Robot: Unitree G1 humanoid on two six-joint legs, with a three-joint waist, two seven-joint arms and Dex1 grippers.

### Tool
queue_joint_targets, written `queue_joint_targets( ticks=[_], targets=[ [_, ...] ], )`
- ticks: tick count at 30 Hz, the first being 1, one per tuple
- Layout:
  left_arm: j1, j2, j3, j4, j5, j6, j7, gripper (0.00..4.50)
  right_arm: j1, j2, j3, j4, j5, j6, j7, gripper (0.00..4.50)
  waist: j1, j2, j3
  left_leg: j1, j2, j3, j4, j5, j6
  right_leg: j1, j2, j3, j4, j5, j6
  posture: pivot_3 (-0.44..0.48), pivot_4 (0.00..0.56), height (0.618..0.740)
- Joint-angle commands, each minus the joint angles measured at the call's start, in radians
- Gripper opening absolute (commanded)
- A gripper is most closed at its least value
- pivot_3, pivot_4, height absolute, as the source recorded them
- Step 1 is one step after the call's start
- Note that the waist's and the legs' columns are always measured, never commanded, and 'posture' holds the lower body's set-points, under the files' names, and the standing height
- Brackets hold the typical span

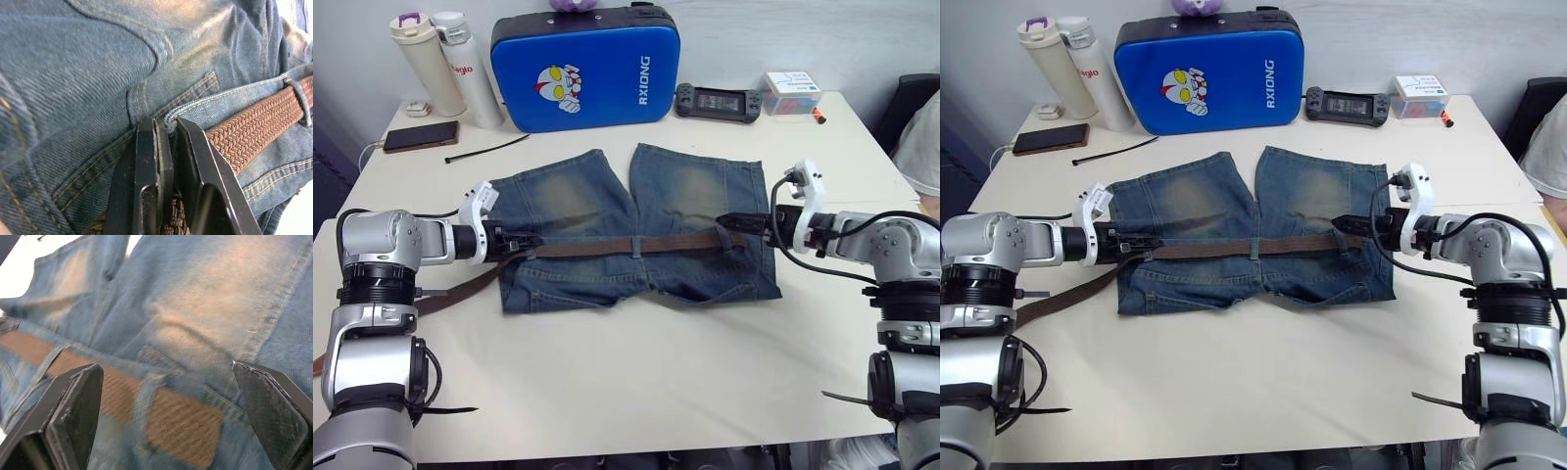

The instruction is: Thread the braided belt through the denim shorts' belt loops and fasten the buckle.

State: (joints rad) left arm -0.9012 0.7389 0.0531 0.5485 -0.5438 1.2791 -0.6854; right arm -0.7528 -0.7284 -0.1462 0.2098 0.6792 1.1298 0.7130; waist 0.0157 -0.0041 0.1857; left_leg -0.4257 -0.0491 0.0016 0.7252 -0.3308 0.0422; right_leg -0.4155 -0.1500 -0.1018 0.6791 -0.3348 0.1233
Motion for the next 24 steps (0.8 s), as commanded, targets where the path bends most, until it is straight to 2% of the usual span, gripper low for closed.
queue_joint_targets(
  ticks=[1, 5, 6, 7, 8, 9, 11, 12, 15, 21, 24],
  targets=[
    [0.038, 0.003, 0.056, -0.084, -0.003, -0.002, 0.013, 0.00, -0.125, 0.051, 0.080, 0.311, -0.087, -0.081, 0.107, 3.96, -0.010, 0.000, 0.000, 0.000, 0.000, 0.000, 0.000, 0.000, 0.000, 0.000, 0.000, 0.000, 0.000, 0.000, 0.000, 0.000, 0.150, 0.664],
    [0.047, 0.002, 0.066, -0.104, 0.000, -0.012, 0.011, 0.00, -0.159, 0.036, 0.147, 0.374, -0.126, -0.104, 0.224, 2.55, -0.016, 0.000, 0.000, 0.000, 0.000, 0.000, 0.000, 0.000, 0.000, 0.000, 0.000, 0.000, 0.000, 0.000, 0.000, 0.000, 0.150, 0.664],
    [0.049, 0.006, 0.068, -0.110, -0.001, -0.017, 0.007, 0.00, -0.160, 0.028, 0.156, 0.366, -0.127, -0.114, 0.260, 2.02, -0.016, 0.000, 0.000, -0.001, 0.000, 0.000, 0.000, 0.000, 0.000, 0.000, 0.000, 0.000, 0.000, 0.000, 0.000, 0.000, 0.150, 0.664],
    [0.051, 0.009, 0.070, -0.116, -0.002, -0.024, 0.002, 0.00, -0.159, 0.020, 0.162, 0.354, -0.126, -0.133, 0.297, 1.82, -0.016, 0.000, 0.000, -0.001, 0.000, 0.000, 0.000, 0.000, 0.000, -0.001, 0.000, 0.000, 0.000, 0.000, 0.000, 0.000, 0.150, 0.664],
    [0.057, 0.012, 0.071, -0.131, -0.005, -0.038, -0.009, 0.00, -0.150, 0.008, 0.167, 0.330, -0.125, -0.168, 0.341, 1.26, -0.016, 0.000, 0.000, -0.001, 0.000, 0.000, 0.000, 0.000, 0.000, -0.001, 0.000, 0.000, 0.000, 0.000, 0.000, 0.000, 0.150, 0.664],
    [0.064, 0.015, 0.072, -0.147, -0.009, -0.050, -0.020, 0.00, -0.139, -0.004, 0.171, 0.305, -0.125, -0.204, 0.382, 1.04, -0.017, 0.000, 0.000, -0.001, 0.000, 0.000, 0.000, 0.000, 0.000, -0.001, 0.000, 0.000, 0.000, 0.000, 0.000, 0.000, 0.150, 0.664],
    [0.094, 0.026, 0.070, -0.214, -0.019, -0.098, -0.059, 0.00, -0.112, -0.026, 0.180, 0.240, -0.133, -0.291, 0.461, 0.29, -0.017, 0.000, 0.000, -0.001, -0.001, 0.000, 0.000, 0.000, 0.000, -0.001, 0.000, 0.000, 0.000, 0.000, 0.000, 0.000, 0.150, 0.664],
    [0.120, 0.039, 0.063, -0.259, -0.023, -0.130, -0.094, 0.00, -0.092, -0.040, 0.185, 0.196, -0.143, -0.345, 0.497, 0.12, -0.018, 0.000, 0.000, -0.001, -0.001, 0.000, 0.000, 0.000, 0.000, -0.001, 0.000, 0.000, 0.000, 0.000, 0.000, 0.000, 0.150, 0.664],
    [0.221, 0.112, 0.046, -0.418, -0.056, -0.229, -0.265, 0.00, 0.017, -0.087, 0.162, 0.006, -0.167, -0.564, 0.601, 0.12, -0.018, 0.000, 0.000, -0.001, 0.000, 0.000, 0.000, 0.000, 0.000, -0.001, 0.000, 0.000, 0.000, 0.000, 0.000, 0.000, 0.150, 0.664],
    [0.536, 0.279, 0.101, -0.678, -0.012, -0.584, -0.559, 0.00, 0.280, -0.182, 0.053, -0.270, -0.102, -0.711, 0.762, 0.12, -0.015, 0.001, 0.000, -0.002, 0.003, 0.001, -0.001, -0.002, -0.003, -0.001, -0.001, -0.001, -0.005, 0.000, 0.000, 0.000, 0.150, 0.664],
    [0.766, 0.334, 0.184, -0.812, 0.008, -0.740, -0.660, 0.00, 0.433, -0.173, 0.030, -0.418, -0.133, -0.766, 0.689, 0.12, -0.015, 0.001, 0.001, 0.000, 0.005, 0.001, -0.002, -0.003, -0.003, 0.002, -0.001, 0.000, -0.010, 0.000, -0.001, 0.000, 0.150, 0.664]
  ],
)
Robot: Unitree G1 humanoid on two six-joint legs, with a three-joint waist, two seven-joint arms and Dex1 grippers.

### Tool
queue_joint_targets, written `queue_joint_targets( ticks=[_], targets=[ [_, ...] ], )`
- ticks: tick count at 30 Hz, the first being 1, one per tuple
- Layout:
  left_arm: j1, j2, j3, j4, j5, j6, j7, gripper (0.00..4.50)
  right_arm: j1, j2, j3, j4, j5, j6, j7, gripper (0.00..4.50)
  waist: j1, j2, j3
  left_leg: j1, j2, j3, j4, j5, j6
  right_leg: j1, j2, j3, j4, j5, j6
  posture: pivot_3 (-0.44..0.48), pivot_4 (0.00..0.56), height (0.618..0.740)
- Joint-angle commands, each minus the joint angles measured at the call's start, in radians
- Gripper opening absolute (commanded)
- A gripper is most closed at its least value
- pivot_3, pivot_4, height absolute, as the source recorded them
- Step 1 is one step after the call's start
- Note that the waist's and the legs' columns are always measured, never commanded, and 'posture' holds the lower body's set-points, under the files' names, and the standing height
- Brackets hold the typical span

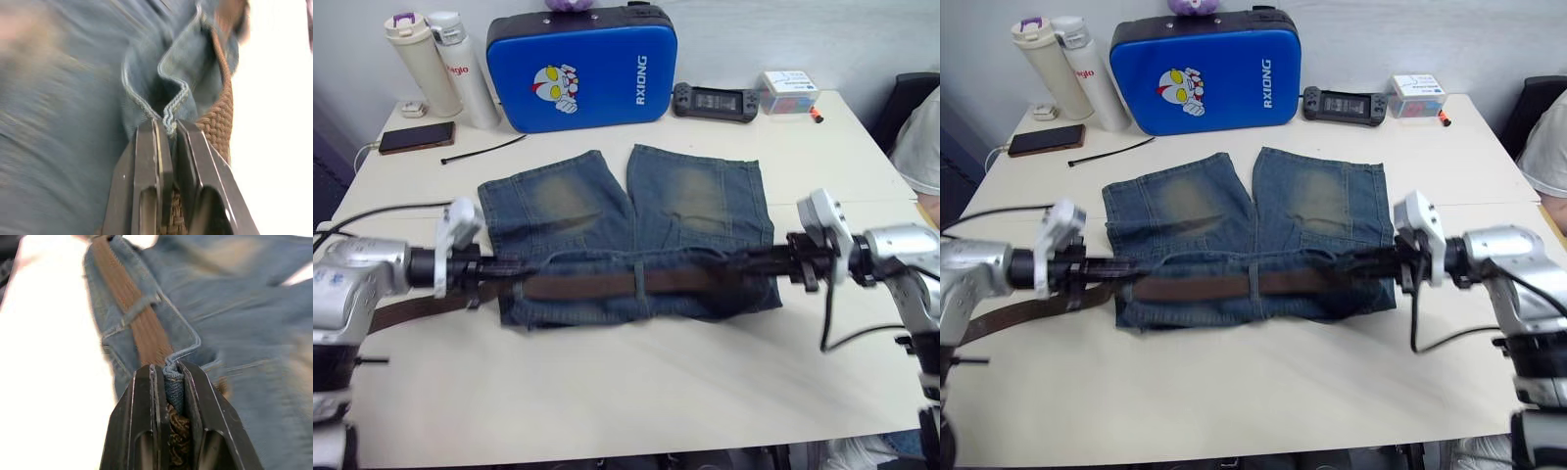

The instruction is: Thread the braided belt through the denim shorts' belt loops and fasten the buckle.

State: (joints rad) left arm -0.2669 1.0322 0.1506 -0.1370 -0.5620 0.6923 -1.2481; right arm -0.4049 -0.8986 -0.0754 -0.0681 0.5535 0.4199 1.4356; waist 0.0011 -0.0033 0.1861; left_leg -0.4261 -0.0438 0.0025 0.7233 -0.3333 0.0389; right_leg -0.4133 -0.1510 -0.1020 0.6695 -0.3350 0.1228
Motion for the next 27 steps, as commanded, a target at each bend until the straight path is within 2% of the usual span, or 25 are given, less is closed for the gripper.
queue_joint_targets(
  ticks=[1, 5, 8, 10, 12, 14, 16, 17, 18, 19, 20, 23, 24, 25, 26, 27],
  targets=[
    [0.188, 0.045, 0.112, -0.167, 0.026, -0.180, -0.108, 0.00, 0.124, -0.005, -0.026, -0.165, -0.047, -0.101, -0.043, 0.12, 0.000, 0.000, 0.000, 0.002, 0.000, 0.000, 0.000, 0.000, 0.000, 0.002, 0.000, 0.000, -0.001, 0.000, 0.000, 0.000, 0.150, 0.664],
    [0.423, 0.033, 0.221, -0.352, 0.031, -0.242, -0.127, 0.00, 0.353, -0.006, -0.051, -0.277, -0.155, -0.378, -0.010, 0.12, 0.007, 0.000, 0.000, 0.004, 0.001, 0.000, -0.002, -0.001, -0.001, 0.004, 0.000, 0.000, -0.008, -0.001, -0.002, 0.000, 0.150, 0.664],
    [0.538, 0.017, 0.258, -0.405, 0.084, -0.329, -0.122, 0.00, 0.493, 0.015, -0.091, -0.317, -0.197, -0.550, -0.027, 0.12, 0.021, 0.001, 0.000, 0.004, 0.001, 0.001, -0.003, -0.001, -0.001, 0.004, 0.000, 0.000, -0.009, -0.001, -0.002, 0.000, 0.150, 0.664],
    [0.589, -0.014, 0.251, -0.417, 0.142, -0.413, -0.091, 0.00, 0.578, 0.048, -0.108, -0.315, -0.226, -0.713, -0.033, 0.12, 0.025, 0.001, 0.000, 0.005, 0.001, 0.002, -0.002, -0.001, 0.000, 0.006, 0.000, 0.000, -0.008, -0.001, -0.002, 0.000, 0.150, 0.664],
    [0.632, -0.036, 0.171, -0.403, 0.236, -0.462, -0.036, 0.00, 0.695, 0.091, -0.119, -0.270, -0.266, -0.966, -0.018, 0.12, 0.029, 0.001, 0.001, 0.009, 0.001, 0.001, -0.003, -0.001, 0.000, 0.011, 0.000, 0.000, -0.009, -0.001, -0.002, 0.000, 0.150, 0.664],
    [0.634, -0.054, 0.106, -0.356, 0.307, -0.508, 0.008, 0.00, 0.777, 0.093, -0.115, -0.192, -0.305, -1.213, 0.005, 0.12, 0.037, 0.003, 0.002, 0.020, 0.002, 0.001, -0.005, -0.004, 0.000, 0.022, 0.001, -0.001, -0.012, -0.001, -0.002, 0.000, 0.150, 0.664],
    [0.641, -0.055, 0.080, -0.308, 0.384, -0.600, 0.038, 0.00, 0.825, 0.073, -0.111, -0.126, -0.307, -1.331, -0.001, 0.12, 0.039, 0.003, 0.002, 0.024, 0.002, 0.002, -0.006, -0.008, -0.003, 0.025, 0.002, 0.000, -0.014, -0.001, -0.001, 0.000, 0.150, 0.664],
    [0.656, -0.051, 0.078, -0.296, 0.383, -0.607, 0.033, 0.00, 0.844, 0.058, -0.110, -0.090, -0.299, -1.373, -0.007, 0.62, 0.039, 0.004, 0.002, 0.024, 0.002, 0.002, -0.006, -0.008, -0.003, 0.025, 0.002, 0.000, -0.014, -0.001, -0.001, 0.000, 0.150, 0.664],
    [0.673, -0.045, 0.081, -0.291, 0.365, -0.597, 0.021, 0.80, 0.853, 0.045, -0.110, -0.061, -0.290, -1.412, -0.020, 1.17, 0.039, 0.005, 0.001, 0.025, 0.002, 0.003, -0.006, -0.008, -0.003, 0.026, 0.002, 0.001, -0.014, -0.001, -0.001, 0.000, 0.150, 0.664],
    [0.693, -0.033, 0.086, -0.288, 0.338, -0.578, -0.004, 1.03, 0.856, 0.036, -0.112, -0.038, -0.278, -1.434, -0.036, 1.41, 0.037, 0.006, 0.000, 0.026, 0.002, 0.003, -0.006, -0.008, -0.003, 0.025, 0.002, 0.002, -0.013, -0.001, -0.001, 0.000, 0.150, 0.664],
    [0.708, -0.023, 0.090, -0.286, 0.321, -0.567, -0.020, 1.34, 0.859, 0.026, -0.109, -0.021, -0.269, -1.452, -0.052, 1.84, 0.032, 0.006, 0.000, 0.026, 0.002, 0.004, -0.006, -0.008, -0.003, 0.025, 0.002, 0.002, -0.013, -0.001, -0.001, 0.000, 0.150, 0.664],
    [0.721, 0.017, 0.153, -0.304, 0.138, -0.412, -0.103, 2.73, 0.822, -0.003, -0.104, 0.028, -0.254, -1.474, -0.102, 3.37, 0.022, 0.006, 0.000, 0.026, 0.006, 0.004, -0.006, -0.008, -0.002, 0.024, 0.003, 0.001, -0.009, -0.004, -0.007, 0.000, 0.150, 0.664],
    [0.716, 0.032, 0.176, -0.307, 0.074, -0.358, -0.129, 3.40, 0.811, -0.013, -0.102, 0.045, -0.248, -1.474, -0.116, 4.12, 0.022, 0.006, 0.000, 0.026, 0.007, 0.004, -0.005, -0.008, -0.003, 0.023, 0.004, 0.000, -0.008, -0.005, -0.008, 0.000, 0.150, 0.664],
    [0.712, 0.041, 0.189, -0.309, 0.038, -0.325, -0.144, 3.68, 0.804, -0.023, -0.097, 0.057, -0.244, -1.476, -0.128, 4.41, 0.022, 0.006, 0.000, 0.026, 0.008, 0.004, -0.005, -0.008, -0.003, 0.022, 0.004, 0.000, -0.007, -0.006, -0.009, 0.000, 0.150, 0.664],
    [0.712, 0.054, 0.225, -0.310, -0.036, -0.265, -0.178, 3.82, 0.795, -0.035, -0.095, 0.075, -0.227, -1.476, -0.132, 4.47, 0.023, 0.007, 0.001, 0.026, 0.008, 0.003, -0.005, -0.008, -0.003, 0.022, 0.005, 0.000, -0.007, -0.006, -0.010, 0.000, 0.150, 0.664],
    [0.713, 0.069, 0.266, -0.304, -0.101, -0.204, -0.208, 4.38, 0.789, -0.052, -0.093, 0.094, -0.207, -1.477, -0.130, 4.50, 0.023, 0.007, 0.001, 0.025, 0.008, 0.003, -0.004, -0.008, -0.004, 0.022, 0.005, -0.001, -0.007, -0.007, -0.011, 0.000, 0.150, 0.664]
  ],
)
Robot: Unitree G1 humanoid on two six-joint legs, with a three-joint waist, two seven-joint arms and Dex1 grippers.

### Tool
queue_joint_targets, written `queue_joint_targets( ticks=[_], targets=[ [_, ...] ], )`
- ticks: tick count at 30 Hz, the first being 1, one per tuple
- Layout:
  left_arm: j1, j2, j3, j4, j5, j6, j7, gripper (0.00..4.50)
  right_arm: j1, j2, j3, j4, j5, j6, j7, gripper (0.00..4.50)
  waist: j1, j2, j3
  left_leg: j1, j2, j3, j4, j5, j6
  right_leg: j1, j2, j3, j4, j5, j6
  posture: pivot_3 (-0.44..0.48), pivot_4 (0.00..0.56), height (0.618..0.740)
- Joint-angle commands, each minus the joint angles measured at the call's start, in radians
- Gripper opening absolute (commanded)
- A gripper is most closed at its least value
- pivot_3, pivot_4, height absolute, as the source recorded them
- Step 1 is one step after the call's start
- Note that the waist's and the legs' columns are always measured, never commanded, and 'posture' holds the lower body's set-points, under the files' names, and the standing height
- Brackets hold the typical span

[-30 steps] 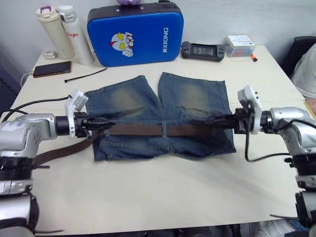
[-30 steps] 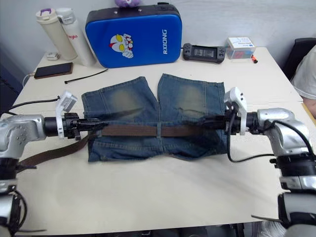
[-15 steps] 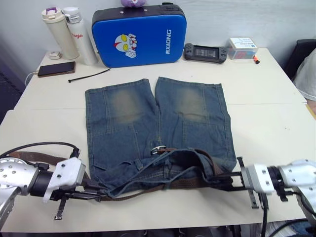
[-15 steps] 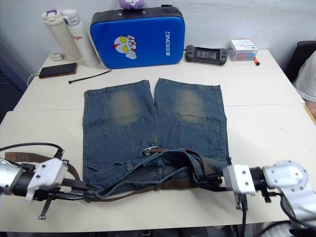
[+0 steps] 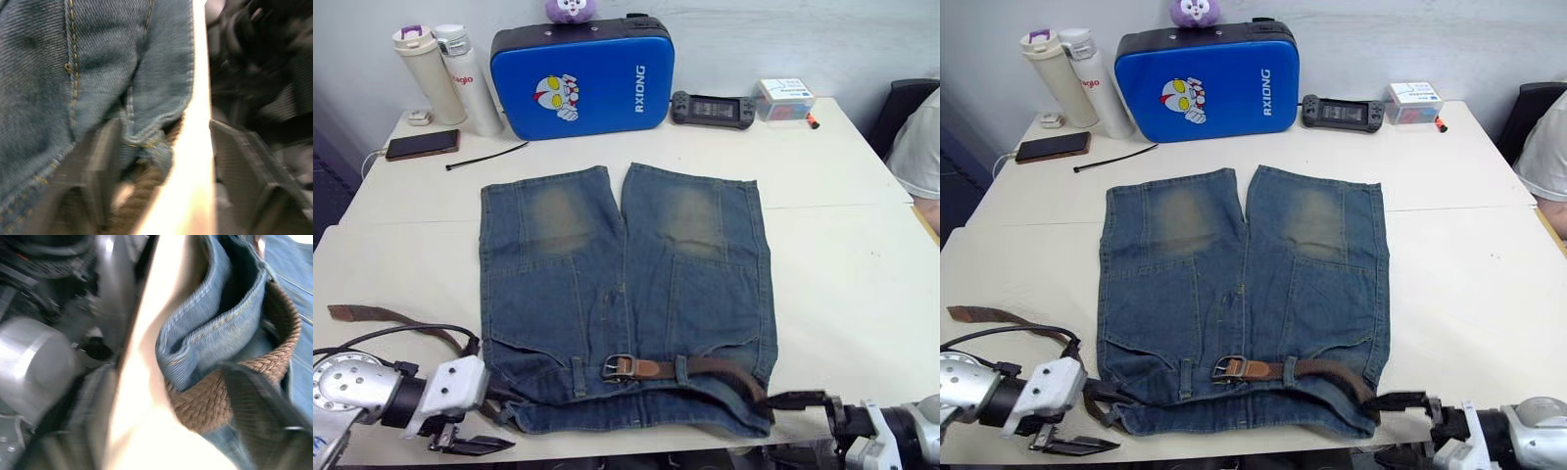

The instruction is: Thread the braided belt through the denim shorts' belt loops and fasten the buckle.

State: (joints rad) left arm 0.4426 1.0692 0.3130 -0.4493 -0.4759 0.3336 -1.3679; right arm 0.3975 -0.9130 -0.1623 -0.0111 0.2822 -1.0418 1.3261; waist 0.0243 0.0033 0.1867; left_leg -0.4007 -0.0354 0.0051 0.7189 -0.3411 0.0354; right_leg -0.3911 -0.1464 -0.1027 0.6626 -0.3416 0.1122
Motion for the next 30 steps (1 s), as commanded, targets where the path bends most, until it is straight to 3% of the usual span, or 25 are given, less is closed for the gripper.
queue_joint_targets(
  ticks=[1, 5, 8, 13, 16, 22, 25, 30],
  targets=[
    [0.004, 0.041, 0.134, 0.011, -0.231, 0.200, -0.107, 4.46, -0.018, -0.052, -0.002, 0.052, 0.078, -0.019, -0.021, 4.50, 0.000, 0.000, 0.001, -0.001, 0.000, -0.001, 0.001, 0.000, 0.000, 0.000, 0.000, -0.001, 0.000, 0.000, 0.000, 0.000, 0.150, 0.664],
    [0.006, 0.083, 0.278, 0.080, -0.389, 0.380, -0.207, 4.46, 0.000, -0.113, -0.021, -0.028, 0.253, 0.078, -0.019, 4.50, 0.003, 0.001, 0.002, -0.004, 0.000, -0.004, 0.004, 0.000, 0.000, 0.000, 0.000, -0.003, 0.000, 0.000, -0.001, 0.000, 0.150, 0.664],
    [-0.036, 0.090, 0.300, 0.132, -0.427, 0.414, -0.214, 4.46, -0.027, -0.143, -0.033, -0.140, 0.307, 0.237, -0.073, 4.50, 0.002, 0.002, 0.002, -0.004, 0.000, -0.005, 0.004, 0.000, 0.000, 0.000, -0.001, -0.003, 0.000, -0.001, -0.001, 0.000, 0.150, 0.664],
    [-0.317, 0.002, 0.182, 0.160, -0.442, 0.436, 0.041, 4.46, -0.302, -0.153, 0.043, -0.259, 0.323, 0.700, -0.283, 4.50, 0.000, 0.004, 0.003, -0.004, 0.001, -0.005, 0.004, 0.000, -0.001, 0.000, -0.001, -0.002, 0.000, -0.001, -0.001, 0.000, 0.150, 0.664],
    [-0.463, -0.042, 0.133, 0.174, -0.471, 0.532, 0.187, 4.46, -0.443, -0.151, 0.066, -0.301, 0.367, 0.930, -0.344, 4.50, 0.005, 0.004, 0.003, -0.005, 0.000, -0.006, 0.002, 0.000, -0.001, -0.002, -0.001, -0.003, 0.000, -0.001, -0.001, 0.000, 0.150, 0.664],
    [-0.566, -0.050, 0.127, 0.170, -0.508, 0.597, 0.248, 4.46, -0.576, -0.175, 0.025, -0.379, 0.537, 1.256, -0.332, 4.50, 0.000, 0.004, 0.003, -0.007, -0.001, -0.008, 0.001, 0.000, -0.001, -0.003, -0.001, -0.005, 0.000, -0.001, -0.002, 0.000, 0.150, 0.664],
    [-0.590, -0.042, 0.095, 0.191, -0.458, 0.582, 0.267, 4.46, -0.614, -0.217, 0.055, -0.376, 0.542, 1.410, -0.314, 4.50, 0.000, 0.004, 0.003, -0.007, -0.002, -0.007, 0.001, 0.000, 0.000, -0.002, -0.001, -0.006, -0.001, -0.001, -0.001, 0.000, 0.150, 0.664],
    [-0.790, -0.096, -0.158, 0.303, -0.234, 0.603, 0.472, 4.46, -0.767, -0.223, 0.255, -0.274, 0.381, 1.639, -0.313, 4.50, 0.007, 0.004, 0.003, -0.004, -0.003, -0.007, 0.002, 0.002, 0.000, 0.001, -0.002, -0.005, 0.000, 0.000, 0.000, 0.000, 0.150, 0.664]
  ],
)
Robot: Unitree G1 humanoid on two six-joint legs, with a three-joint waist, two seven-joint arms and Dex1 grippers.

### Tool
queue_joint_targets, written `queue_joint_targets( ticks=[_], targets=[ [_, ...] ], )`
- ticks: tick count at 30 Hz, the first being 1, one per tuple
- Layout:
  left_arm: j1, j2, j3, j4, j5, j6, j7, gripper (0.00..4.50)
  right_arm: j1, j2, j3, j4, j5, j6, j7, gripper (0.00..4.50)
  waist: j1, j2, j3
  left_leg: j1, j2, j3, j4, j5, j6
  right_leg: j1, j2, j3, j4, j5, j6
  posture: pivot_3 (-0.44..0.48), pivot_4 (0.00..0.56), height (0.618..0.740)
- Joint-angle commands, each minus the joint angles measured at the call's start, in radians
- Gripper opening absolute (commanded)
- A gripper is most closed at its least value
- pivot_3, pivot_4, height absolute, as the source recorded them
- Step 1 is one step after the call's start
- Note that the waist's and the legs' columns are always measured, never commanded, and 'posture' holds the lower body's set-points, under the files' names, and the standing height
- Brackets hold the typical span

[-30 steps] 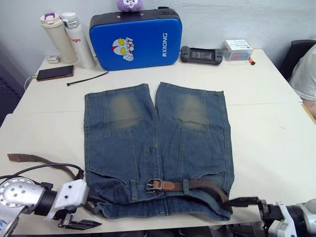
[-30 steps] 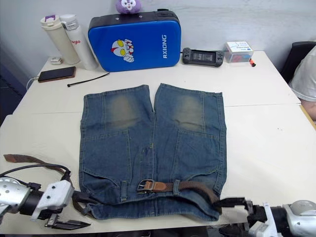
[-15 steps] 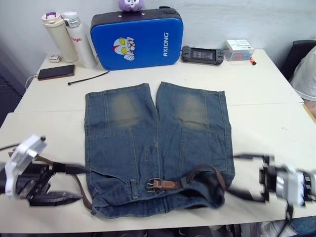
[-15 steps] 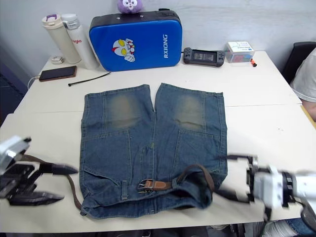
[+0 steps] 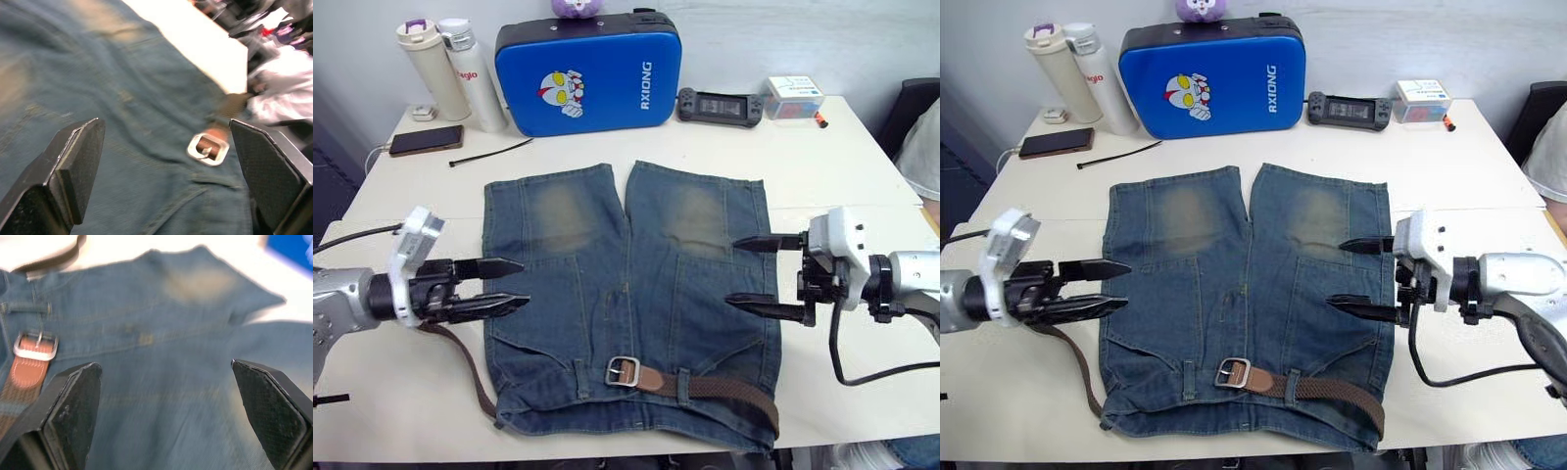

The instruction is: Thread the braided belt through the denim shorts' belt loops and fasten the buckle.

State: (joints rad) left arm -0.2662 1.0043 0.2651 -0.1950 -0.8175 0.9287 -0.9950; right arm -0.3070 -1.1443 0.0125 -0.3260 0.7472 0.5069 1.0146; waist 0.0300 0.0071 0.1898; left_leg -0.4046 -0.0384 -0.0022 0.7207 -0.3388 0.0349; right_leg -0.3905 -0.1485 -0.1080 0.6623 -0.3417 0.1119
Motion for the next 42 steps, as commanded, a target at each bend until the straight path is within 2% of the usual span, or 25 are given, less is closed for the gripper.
queue_joint_targets(
  ticks=[1, 3, 7, 9, 12, 17, 20, 21, 22, 24, 29, 30, 32, 38, 42],
  targets=[
    [-0.110, -0.042, -0.137, 0.065, 0.129, 0.014, 0.116, 4.46, -0.089, 0.020, 0.103, 0.056, -0.107, 0.112, -0.003, 4.50, 0.001, 0.000, 0.000, -0.002, -0.001, 0.000, -0.001, 0.001, 0.000, -0.002, 0.000, 0.000, 0.000, 0.001, 0.001, 0.000, 0.150, 0.664],
    [-0.160, -0.063, -0.191, 0.093, 0.177, 0.004, 0.132, 4.46, -0.142, 0.056, 0.141, 0.094, -0.162, 0.104, 0.011, 4.50, -0.003, 0.000, 0.000, -0.003, -0.001, 0.001, 0.000, 0.001, 0.000, -0.003, 0.000, 0.002, 0.002, 0.001, 0.002, 0.000, 0.150, 0.664],
    [-0.298, -0.173, -0.333, 0.190, 0.324, -0.002, 0.244, 4.46, -0.281, 0.170, 0.293, 0.264, -0.359, 0.071, 0.024, 4.50, -0.007, -0.001, 0.000, -0.005, -0.001, 0.003, 0.000, 0.001, 0.001, -0.007, 0.001, 0.002, 0.006, 0.001, 0.002, 0.000, 0.150, 0.664],
    [-0.309, -0.200, -0.380, 0.211, 0.388, 0.001, 0.287, 4.46, -0.300, 0.213, 0.311, 0.316, -0.396, 0.107, 0.007, 4.50, -0.007, -0.002, 0.000, -0.006, -0.001, 0.004, 0.000, 0.002, 0.002, -0.007, 0.001, 0.001, 0.007, 0.001, 0.003, 0.000, 0.150, 0.664],
    [-0.262, -0.182, -0.482, 0.188, 0.475, -0.027, 0.269, 4.46, -0.281, 0.246, 0.368, 0.357, -0.479, 0.135, -0.001, 4.50, -0.009, -0.002, -0.001, -0.006, -0.001, 0.005, -0.001, 0.002, 0.002, -0.009, 0.001, 0.001, 0.009, 0.001, 0.003, 0.000, 0.150, 0.664],
    [-0.239, -0.183, -0.524, 0.147, 0.499, 0.028, 0.248, 4.46, -0.253, 0.267, 0.395, 0.360, -0.516, 0.262, -0.001, 4.50, -0.007, -0.010, -0.013, 0.001, -0.001, 0.006, 0.000, 0.001, 0.000, -0.003, 0.000, 0.002, 0.009, 0.001, 0.003, 0.000, 0.150, 0.664],
    [-0.240, -0.191, -0.528, 0.143, 0.506, 0.044, 0.239, 3.66, -0.248, 0.264, 0.424, 0.362, -0.561, 0.260, 0.013, 4.50, -0.004, -0.014, -0.020, 0.002, -0.001, 0.004, 0.000, 0.000, -0.001, -0.001, 0.000, 0.001, 0.004, 0.001, 0.002, 0.000, 0.150, 0.664],
    [-0.240, -0.189, -0.535, 0.139, 0.514, 0.042, 0.236, 3.26, -0.246, 0.267, 0.425, 0.365, -0.573, 0.256, 0.009, 4.50, -0.004, -0.015, -0.023, 0.002, -0.001, 0.002, 0.000, 0.000, -0.001, 0.000, 0.000, 0.001, 0.003, 0.001, 0.002, 0.000, 0.150, 0.664],
    [-0.236, -0.184, -0.542, 0.132, 0.522, 0.038, 0.230, 2.88, -0.245, 0.266, 0.431, 0.364, -0.583, 0.251, 0.018, 4.00, -0.004, -0.015, -0.025, 0.002, -0.001, 0.002, 0.000, 0.000, -0.001, 0.000, 0.000, 0.001, 0.002, 0.001, 0.002, 0.000, 0.150, 0.664],
    [-0.227, -0.179, -0.542, 0.113, 0.520, 0.038, 0.210, 2.17, -0.243, 0.276, 0.421, 0.354, -0.578, 0.258, 0.026, 3.38, -0.005, -0.016, -0.027, 0.002, -0.001, 0.002, 0.000, 0.000, -0.001, 0.000, 0.000, 0.001, 0.001, 0.001, 0.002, 0.000, 0.150, 0.664],
    [-0.215, -0.176, -0.525, 0.095, 0.521, 0.024, 0.183, 0.19, -0.231, 0.276, 0.398, 0.312, -0.551, 0.273, 0.071, 1.23, -0.005, -0.017, -0.030, 0.002, -0.001, 0.002, -0.001, 0.000, -0.001, 0.000, 0.000, 0.001, 0.000, 0.001, 0.002, 0.000, 0.150, 0.664],
    [-0.214, -0.177, -0.522, 0.095, 0.522, 0.023, 0.180, 0.02, -0.228, 0.275, 0.394, 0.305, -0.551, 0.272, 0.078, 0.84, -0.005, -0.017, -0.030, 0.002, -0.001, 0.002, -0.001, 0.000, -0.001, 0.000, 0.000, 0.001, 0.000, 0.001, 0.002, 0.000, 0.150, 0.664],
    [-0.215, -0.176, -0.514, 0.097, 0.527, 0.008, 0.174, 0.00, -0.220, 0.272, 0.379, 0.273, -0.541, 0.275, 0.088, 0.13, -0.005, -0.017, -0.030, 0.002, -0.001, 0.001, -0.001, 0.000, -0.001, 0.001, 0.000, 0.001, 0.000, 0.001, 0.002, 0.000, 0.150, 0.664],
    [-0.250, -0.184, -0.423, 0.095, 0.498, -0.015, 0.162, 0.00, -0.232, 0.252, 0.256, 0.151, -0.478, 0.285, 0.108, 0.03, -0.005, -0.015, -0.028, 0.000, -0.001, 0.001, -0.002, 0.000, -0.001, -0.001, 0.000, 0.000, -0.001, 0.001, 0.002, 0.000, 0.150, 0.664],
    [-0.344, -0.213, -0.381, 0.162, 0.500, -0.034, 0.173, 0.00, -0.353, 0.268, 0.247, 0.259, -0.573, 0.166, 0.051, 0.03, -0.004, -0.010, -0.014, -0.002, -0.001, 0.002, -0.001, 0.001, -0.001, -0.003, 0.000, 0.000, -0.001, 0.001, 0.002, 0.000, 0.150, 0.664]
  ],
)
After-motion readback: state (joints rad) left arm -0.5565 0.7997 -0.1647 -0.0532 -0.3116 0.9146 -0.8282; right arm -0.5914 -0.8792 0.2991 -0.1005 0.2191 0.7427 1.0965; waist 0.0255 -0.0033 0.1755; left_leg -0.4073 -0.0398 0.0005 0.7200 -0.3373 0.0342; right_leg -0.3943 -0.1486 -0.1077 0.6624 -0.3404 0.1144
